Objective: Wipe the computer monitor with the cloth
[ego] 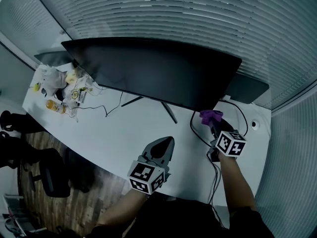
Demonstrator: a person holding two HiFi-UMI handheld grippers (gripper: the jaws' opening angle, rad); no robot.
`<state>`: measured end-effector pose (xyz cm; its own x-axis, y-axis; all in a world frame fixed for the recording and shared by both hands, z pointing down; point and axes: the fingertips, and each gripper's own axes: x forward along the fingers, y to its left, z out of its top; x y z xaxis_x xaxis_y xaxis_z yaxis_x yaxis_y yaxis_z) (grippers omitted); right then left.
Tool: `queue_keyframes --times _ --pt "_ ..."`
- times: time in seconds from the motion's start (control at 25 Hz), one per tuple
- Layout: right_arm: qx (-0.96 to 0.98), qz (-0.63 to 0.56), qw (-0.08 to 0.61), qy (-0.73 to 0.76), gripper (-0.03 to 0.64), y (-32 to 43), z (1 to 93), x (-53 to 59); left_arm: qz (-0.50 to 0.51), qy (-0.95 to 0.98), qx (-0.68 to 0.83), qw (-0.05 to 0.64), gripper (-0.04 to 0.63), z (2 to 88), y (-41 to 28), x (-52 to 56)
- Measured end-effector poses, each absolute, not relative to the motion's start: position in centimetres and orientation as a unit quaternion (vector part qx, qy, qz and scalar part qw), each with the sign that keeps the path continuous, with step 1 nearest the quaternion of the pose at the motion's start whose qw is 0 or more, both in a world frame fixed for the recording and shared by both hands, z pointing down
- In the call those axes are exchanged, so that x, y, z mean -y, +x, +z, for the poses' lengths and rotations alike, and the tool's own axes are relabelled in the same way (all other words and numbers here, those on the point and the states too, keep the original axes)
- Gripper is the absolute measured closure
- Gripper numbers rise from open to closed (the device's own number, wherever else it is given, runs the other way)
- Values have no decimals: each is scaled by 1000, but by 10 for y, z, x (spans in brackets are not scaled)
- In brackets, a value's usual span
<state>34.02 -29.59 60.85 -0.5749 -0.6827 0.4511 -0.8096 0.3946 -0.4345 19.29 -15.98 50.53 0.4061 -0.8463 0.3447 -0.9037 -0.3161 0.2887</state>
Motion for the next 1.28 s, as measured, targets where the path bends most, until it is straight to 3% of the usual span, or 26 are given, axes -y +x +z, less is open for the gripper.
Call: queue_keyframes --times 0.64,1.28 --pt "822 319 106 460 472 330 622 271 80 832 506 214 591 513 193 163" --pt "767 318 128 543 473 290 630 277 91 865 447 208 591 512 117 170"
